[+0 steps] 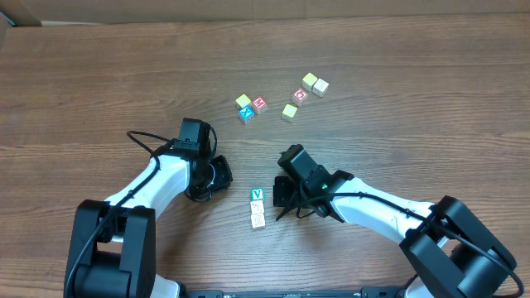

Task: Flip 5 blocks

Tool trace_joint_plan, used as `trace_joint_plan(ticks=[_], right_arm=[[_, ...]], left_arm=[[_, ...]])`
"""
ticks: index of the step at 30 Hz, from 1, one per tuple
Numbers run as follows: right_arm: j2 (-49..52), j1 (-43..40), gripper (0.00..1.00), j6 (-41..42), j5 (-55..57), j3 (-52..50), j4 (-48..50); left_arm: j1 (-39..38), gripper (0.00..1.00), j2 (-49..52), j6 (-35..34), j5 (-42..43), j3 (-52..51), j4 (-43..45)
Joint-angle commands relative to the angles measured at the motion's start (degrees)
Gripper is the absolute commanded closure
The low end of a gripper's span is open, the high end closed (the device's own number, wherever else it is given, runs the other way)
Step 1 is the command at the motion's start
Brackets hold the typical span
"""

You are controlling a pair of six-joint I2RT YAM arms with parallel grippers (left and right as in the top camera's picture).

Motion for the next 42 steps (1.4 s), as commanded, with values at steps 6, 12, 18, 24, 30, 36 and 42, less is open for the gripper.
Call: trace_joint_plan(ticks=[6, 12, 18, 24, 30, 36, 42], right_arm=[[0.37, 3.23, 0.96, -0.83, -0.24, -0.35, 2.27], [0.37, 3.23, 0.96, -0.42, -0.04, -0.35, 3.21], [0.37, 3.23, 0.96, 0.63, -0.02, -0.35, 4.76], [0.37, 3.23, 0.96, 0.87, -0.09, -0.35, 5.09], [0.37, 3.34, 0.96, 0.87, -0.11, -0.35, 5.25], [0.37, 3.34, 0.96, 0.85, -0.13, -0.35, 5.27], [0.37, 3.34, 0.96, 0.85, -0.31, -0.35, 5.38]], left_arm=[[-0.09, 0.96, 3.1, -0.81, -1.49, -3.13, -1.68], [-0.09, 0.96, 3.1, -0.81, -1.49, -3.13, -1.75], [-0.09, 0.96, 3.1, -0.79, -1.46, -3.13, -1.75], [-0.09, 0.96, 3.1, -0.81, -1.46, -3.13, -1.95], [-0.09, 0.96, 3.1, -0.79, -1.49, -3.13, -1.97], [-0.09, 0.96, 3.1, -0.79, -1.46, -3.13, -1.95], [-0.09, 0.96, 3.1, -0.79, -1.49, -3.13, -1.92]])
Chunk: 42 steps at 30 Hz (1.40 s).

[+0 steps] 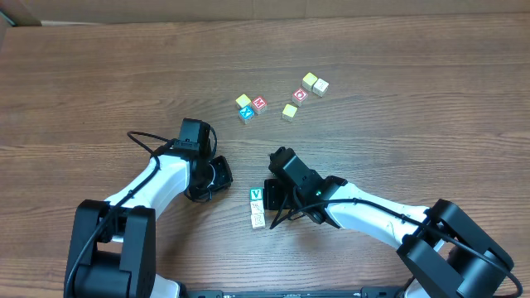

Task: Flip 5 blocks

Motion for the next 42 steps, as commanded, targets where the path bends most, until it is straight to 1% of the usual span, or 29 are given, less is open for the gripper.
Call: trace_joint_plan(ticks=[1, 13, 17, 22, 23, 27, 31, 35, 38, 39, 42], right_arm=[[0.37, 0.24, 0.96, 0.22, 0.04, -0.33, 0.59], [0.37, 0.22, 0.96, 0.35, 0.52, -0.33, 1.07], [0.37, -1.6, 0.96, 0.39, 1.6, -0.13, 0.76], [0.37, -5.44, 0.96, -1.95, 2.25, 3.45, -6.99], [0.35, -6.08, 0.96, -3.37, 3.32, 5.27, -10.64], [0.35, -6.29, 0.96, -3.5, 9.42, 10.73, -21.42], [0.35, -6.29, 0.96, -3.48, 13.73, 16.44, -31.41], [0.35, -6.29, 0.96, -3.45, 16.55, 22.38, -39.76], [-0.48, -6.29, 0.87, -3.45, 18.14, 26.62, -44.68], [-1.84, -6.29, 0.76, -3.43, 18.6, 28.68, -46.86], [-5.11, -6.29, 0.65, -3.43, 18.6, 30.8, -49.16]], left_arm=[[-0.09, 0.96, 3.1, -0.79, -1.88, -3.13, -1.62], [-0.09, 0.96, 3.1, -0.76, -1.92, -3.13, -1.6], [-0.07, 0.96, 3.1, -0.55, -2.56, -3.13, -1.53], [-0.07, 0.96, 2.84, 0.35, -2.56, -1.73, -2.58], [-0.07, 0.96, 2.21, 0.87, -2.56, -0.55, -3.28], [-0.09, 0.96, -0.92, 2.03, -4.46, 3.26, -6.21], [-0.13, 0.96, -5.86, 2.05, -9.46, 7.93, -11.3], [-0.13, 0.96, -13.09, 2.93, -12.15, 10.78, -15.13], [-0.13, 0.96, -19.93, 2.91, -13.6, 11.3, -17.07], [-0.13, 0.96, -24.92, 2.91, -14.23, 11.3, -18.49], [-0.13, 0.96, -32.89, 3.65, -14.88, 11.3, -21.24]])
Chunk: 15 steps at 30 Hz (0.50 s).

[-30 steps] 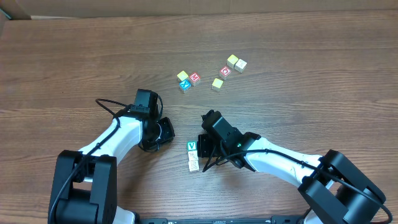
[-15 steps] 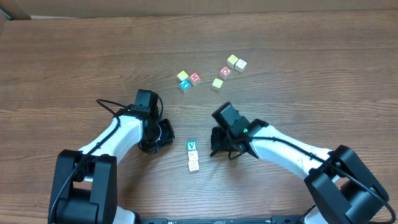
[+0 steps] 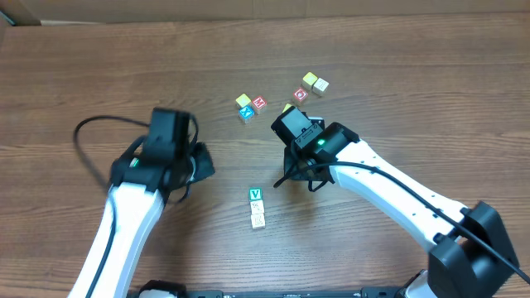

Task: Flip 5 blocks

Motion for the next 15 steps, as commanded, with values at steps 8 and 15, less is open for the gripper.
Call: trace_joint_plan(ticks=[8, 15], right_arm=[[-18.86, -0.11, 0.23, 0.63, 4.57, 5.07, -8.31], [-30.88, -0.09, 0.01, 2.03, 4.5, 5.07, -19.06]], left_arm=[[-0.09, 0.96, -30.75, 6.62, -3.91, 1.22, -12.87], [-0.09, 0.96, -45.72, 6.56, -3.67, 3.91, -25.99]])
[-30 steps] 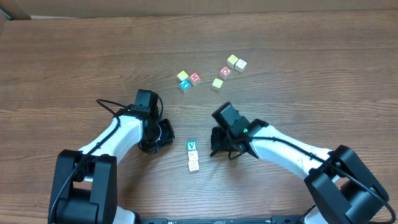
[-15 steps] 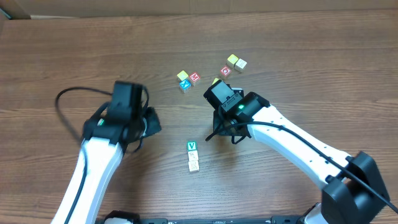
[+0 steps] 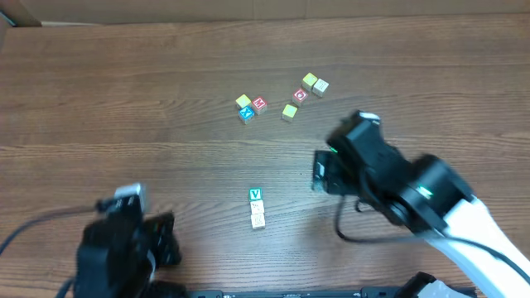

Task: Flip 5 blocks

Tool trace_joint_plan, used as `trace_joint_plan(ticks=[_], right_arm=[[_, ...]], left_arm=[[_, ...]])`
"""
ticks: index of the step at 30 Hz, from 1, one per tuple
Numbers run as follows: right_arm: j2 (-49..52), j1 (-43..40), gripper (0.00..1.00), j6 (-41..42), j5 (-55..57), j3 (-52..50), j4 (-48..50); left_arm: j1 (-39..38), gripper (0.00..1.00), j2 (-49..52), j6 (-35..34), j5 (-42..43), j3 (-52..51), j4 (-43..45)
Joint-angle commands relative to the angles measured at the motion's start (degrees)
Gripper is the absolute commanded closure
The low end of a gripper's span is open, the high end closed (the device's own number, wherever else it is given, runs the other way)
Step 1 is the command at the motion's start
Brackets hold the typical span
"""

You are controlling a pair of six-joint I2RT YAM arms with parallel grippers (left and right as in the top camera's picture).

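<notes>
A short column of three blocks lies at the table's middle front: a green V block (image 3: pixel 255 194) with two pale blocks (image 3: pixel 257 214) below it. Several more blocks sit farther back: yellow (image 3: pixel 243 101), blue (image 3: pixel 246 113), red (image 3: pixel 259 104), another yellow (image 3: pixel 289 112), another red (image 3: pixel 301 95) and a yellow-and-pale pair (image 3: pixel 315 84). My left gripper (image 3: pixel 160 247) is blurred at the bottom left, away from all blocks. My right gripper (image 3: pixel 320 175) hangs right of the column, holding nothing that I can see. Neither gripper's jaws show clearly.
The brown wooden table (image 3: pixel 99 99) fills the view. A cardboard edge (image 3: pixel 25 21) runs along the back. The right arm's black cable (image 3: pixel 344 228) loops under its wrist.
The left arm has gone from the left middle of the table to the bottom left corner. The right arm has gone from beside the back cluster to the right side. No block moved.
Both grippers first stood low on either side of the three-block column. Then the right gripper was up against the green V block. Later both arms were away from the column, and now farther back. The blocks look the same in every frame.
</notes>
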Motion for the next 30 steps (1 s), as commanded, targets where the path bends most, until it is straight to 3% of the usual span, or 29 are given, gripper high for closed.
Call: trace_joint_plan(ticks=[1, 10, 14, 16, 17, 19, 22, 30], right_arm=[[-5.6, -0.11, 0.0, 1.38, 1.03, 1.42, -4.07], [-18.29, -0.11, 0.0, 3.28, -4.22, 1.42, -15.47], [-22.25, -0.11, 0.0, 3.28, -6.6, 1.42, -18.84], [-23.74, -0.11, 0.0, 3.28, -6.58, 1.42, -20.85], [-24.22, -0.11, 0.0, 3.26, -6.58, 1.42, -21.44], [-24.5, -0.11, 0.0, 3.28, -6.58, 1.42, -21.97], [-24.48, -0.11, 0.0, 3.28, -6.58, 1.36, -21.88], [-24.48, -0.11, 0.0, 3.26, -6.54, 1.36, -20.72]], left_arm=[[-0.07, 0.96, -5.86, 1.62, -0.37, 2.95, -3.91], [-0.07, 0.87, -10.93, 4.74, 2.47, 9.22, -8.17], [-0.07, 0.79, -10.95, 5.57, -0.63, 11.1, -7.08], [-0.07, 0.69, -10.95, 5.57, -4.76, 11.32, -4.61], [-0.07, 0.57, -10.93, 5.55, -7.28, 11.3, -2.84], [-0.07, 0.0, -10.91, 5.53, -11.67, 11.21, -0.02], [-0.07, 0.0, -10.91, 5.51, -16.94, 11.21, 2.03], [-0.07, 0.0, -10.91, 5.51, -17.2, 11.21, -2.12]])
